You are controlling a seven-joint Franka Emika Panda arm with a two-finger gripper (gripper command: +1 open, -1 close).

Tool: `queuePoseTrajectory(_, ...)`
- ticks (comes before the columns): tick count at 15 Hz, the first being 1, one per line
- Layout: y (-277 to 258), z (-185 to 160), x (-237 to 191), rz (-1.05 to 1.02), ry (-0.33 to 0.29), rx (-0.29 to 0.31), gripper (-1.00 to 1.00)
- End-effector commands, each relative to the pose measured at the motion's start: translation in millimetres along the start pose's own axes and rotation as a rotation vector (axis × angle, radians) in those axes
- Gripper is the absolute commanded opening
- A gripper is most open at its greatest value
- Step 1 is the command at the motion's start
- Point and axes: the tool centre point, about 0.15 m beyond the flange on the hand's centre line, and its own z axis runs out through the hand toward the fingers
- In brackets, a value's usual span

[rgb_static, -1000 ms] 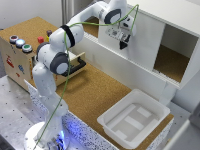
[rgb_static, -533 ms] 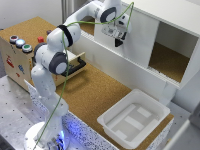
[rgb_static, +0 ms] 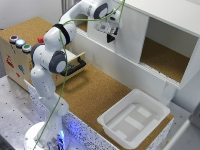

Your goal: Move the door to the left side

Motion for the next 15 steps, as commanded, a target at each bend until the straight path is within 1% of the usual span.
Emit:
queuePoseTrajectory(1, -70, 15, -20, -0.017, 0.068, -0.103, -1.00)
queuePoseTrajectory(4, -96, 17, -15, -0.044, 0.066, -0.091, -1.00)
queuePoseTrajectory(6, -110, 16, -12, -0.067, 0.076, -0.084, -1.00)
queuePoseTrajectory(11, -123, 11, -11, -0.078, 0.093, -0.069, -1.00)
queuePoseTrajectory(13, -123, 10, -12, -0.071, 0.083, -0.071, -1.00)
queuePoseTrajectory(14, -123, 9, -13, -0.063, 0.072, -0.067, 1.00)
queuePoseTrajectory(15, -123, 7, -15, -0.043, 0.048, -0.076, 1.00)
